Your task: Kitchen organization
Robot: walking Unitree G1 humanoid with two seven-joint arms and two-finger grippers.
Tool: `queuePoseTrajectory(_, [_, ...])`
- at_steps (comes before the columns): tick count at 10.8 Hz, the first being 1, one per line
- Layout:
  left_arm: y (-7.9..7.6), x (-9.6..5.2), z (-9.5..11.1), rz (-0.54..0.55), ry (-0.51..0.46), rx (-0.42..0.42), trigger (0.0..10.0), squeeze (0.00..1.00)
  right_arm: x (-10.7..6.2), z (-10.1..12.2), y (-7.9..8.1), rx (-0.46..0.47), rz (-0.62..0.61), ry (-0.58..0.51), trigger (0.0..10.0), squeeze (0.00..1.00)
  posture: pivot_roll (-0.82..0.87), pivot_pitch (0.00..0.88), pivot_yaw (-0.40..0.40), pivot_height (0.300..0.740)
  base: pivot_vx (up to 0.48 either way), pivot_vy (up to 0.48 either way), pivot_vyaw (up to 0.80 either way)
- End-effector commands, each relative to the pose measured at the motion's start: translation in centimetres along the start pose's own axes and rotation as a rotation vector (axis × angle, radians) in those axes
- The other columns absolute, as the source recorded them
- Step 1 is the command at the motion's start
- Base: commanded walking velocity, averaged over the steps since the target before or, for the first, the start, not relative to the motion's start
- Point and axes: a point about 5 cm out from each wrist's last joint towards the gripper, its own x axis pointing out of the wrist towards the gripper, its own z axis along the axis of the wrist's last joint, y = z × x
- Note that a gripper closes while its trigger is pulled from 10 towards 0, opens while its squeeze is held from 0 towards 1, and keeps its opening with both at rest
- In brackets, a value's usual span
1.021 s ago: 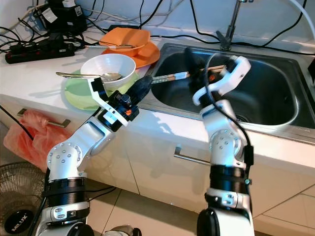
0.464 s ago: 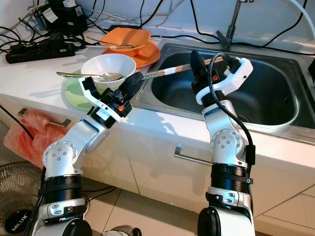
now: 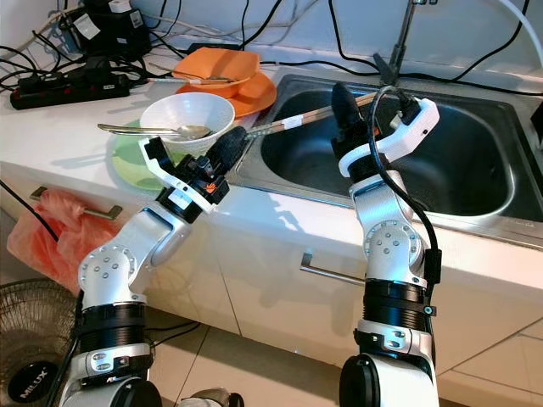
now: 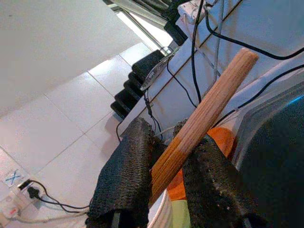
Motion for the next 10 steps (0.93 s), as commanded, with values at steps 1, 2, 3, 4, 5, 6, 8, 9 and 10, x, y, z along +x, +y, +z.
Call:
queuePoseTrajectory(1, [0.1, 0.2, 0.2, 0.042, 0.008, 0.036, 5.6, 0.00, 0.1, 0.2, -0.1, -0.040, -0.015, -0.003, 0.0, 0.00, 0.17, 0.023, 0.049, 0.740, 0.000, 0.000, 0.00])
queuePoseTrajectory(2, [0.7, 0.2, 0.4, 0.084, 0.003, 0.048, 10.0, 1.00, 0.0, 0.3, -0.2, -0.040, -0.019, -0.008, 0.0, 0.00, 0.17, 0.021, 0.052, 0.740, 0.000, 0.000, 0.00])
queuePoseTrajectory(3, [1.0, 0.1, 0.6, 0.112, -0.001, 0.053, 10.0, 1.00, 0.0, 0.4, -0.2, -0.041, -0.021, -0.010, 0.0, 0.00, 0.16, 0.021, 0.054, 0.740, 0.000, 0.000, 0.00])
queuePoseTrajectory(4, [1.3, 0.0, 0.7, 0.134, -0.003, 0.061, 10.0, 1.00, -0.1, 0.3, -0.2, -0.040, -0.022, -0.011, 0.0, 0.00, 0.16, 0.022, 0.054, 0.740, 0.000, 0.000, 0.00])
queuePoseTrajectory(5, [2.0, -0.2, 0.8, 0.172, -0.010, 0.068, 10.0, 1.00, -0.1, 0.2, -0.2, -0.036, -0.025, -0.009, 0.0, 0.00, 0.16, 0.022, 0.054, 0.740, 0.000, 0.000, 0.00])
queuePoseTrajectory(6, [2.2, -0.2, 0.8, 0.180, -0.012, 0.066, 10.0, 1.00, -0.2, 0.2, -0.2, -0.035, -0.026, -0.009, 0.0, 0.00, 0.16, 0.022, 0.055, 0.740, 0.000, 0.000, 0.00])
queuePoseTrajectory(8, [2.9, -0.5, 0.6, 0.225, -0.018, 0.073, 10.0, 1.00, -0.2, 0.2, -0.4, -0.030, -0.035, -0.013, 0.0, 0.00, 0.16, 0.025, 0.056, 0.740, 0.000, 0.000, 0.00])
queuePoseTrajectory(9, [3.0, -0.5, 0.8, 0.236, -0.022, 0.080, 10.0, 1.00, -0.2, 0.3, -0.5, -0.030, -0.043, -0.017, 0.0, 0.00, 0.16, 0.025, 0.056, 0.740, 0.000, 0.000, 0.00])
queuePoseTrajectory(10, [2.9, -0.5, 0.9, 0.237, -0.019, 0.100, 10.0, 1.00, -0.2, 0.3, -0.5, -0.033, -0.047, -0.020, 0.0, 0.00, 0.17, 0.026, 0.057, 0.740, 0.000, 0.000, 0.00])
